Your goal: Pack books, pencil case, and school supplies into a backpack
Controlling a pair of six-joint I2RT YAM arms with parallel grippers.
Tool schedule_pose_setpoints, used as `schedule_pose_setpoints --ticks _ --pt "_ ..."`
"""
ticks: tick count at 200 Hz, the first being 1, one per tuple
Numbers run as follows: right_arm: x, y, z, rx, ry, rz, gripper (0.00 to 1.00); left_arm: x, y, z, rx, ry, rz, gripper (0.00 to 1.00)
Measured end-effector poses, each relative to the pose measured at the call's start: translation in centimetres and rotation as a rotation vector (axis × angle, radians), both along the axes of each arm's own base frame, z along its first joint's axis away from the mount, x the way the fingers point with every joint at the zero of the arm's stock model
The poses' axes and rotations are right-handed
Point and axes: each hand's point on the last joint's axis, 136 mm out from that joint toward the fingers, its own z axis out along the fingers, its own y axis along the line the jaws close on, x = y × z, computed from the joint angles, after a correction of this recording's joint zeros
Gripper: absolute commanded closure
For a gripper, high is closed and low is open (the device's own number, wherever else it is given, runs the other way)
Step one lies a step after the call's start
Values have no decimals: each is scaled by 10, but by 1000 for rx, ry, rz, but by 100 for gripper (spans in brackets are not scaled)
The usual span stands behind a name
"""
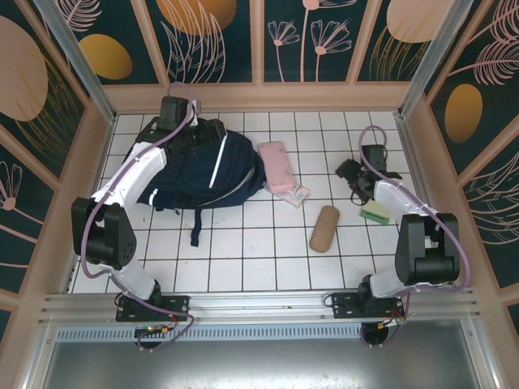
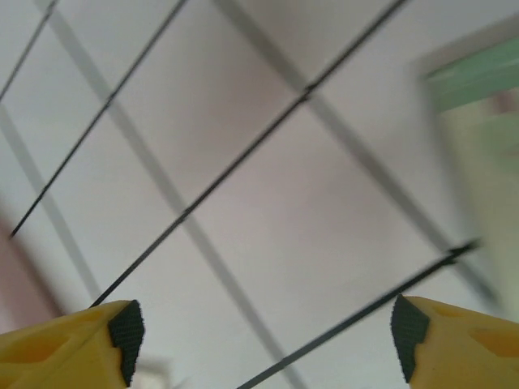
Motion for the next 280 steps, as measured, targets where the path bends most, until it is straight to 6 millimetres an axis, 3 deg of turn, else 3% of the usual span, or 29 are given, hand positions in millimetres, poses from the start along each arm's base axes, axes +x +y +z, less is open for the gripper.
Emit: schedule_pose_setpoints --ticks 40,72,107,135,168,217,255,280 --pt "-15 -72 -10 -48 50 -164 15 -7 -63 3 -45 -6 -112 29" --pt "-27 -112 -29 -76 119 -258 15 -11 -109 -20 -53 40 -194 29" --pt "-22 -138 -48 -80 180 -294 15 -10 -129 -37 -46 71 -227 29" --pt "-4 -136 -63 -48 212 -241 17 -7 -131 -34 -50 65 -229 29" --pt "22 -114 -58 -13 170 -132 18 -3 -133 -23 -59 42 -230 29" --pt "81 -22 -53 41 107 135 19 -1 -135 -44 -44 80 -230 30" --pt "88 31 -49 85 93 260 18 0 -144 -61 -40 113 -237 35" --pt "82 48 -46 77 106 293 16 1 -162 -60 -54 110 -267 40"
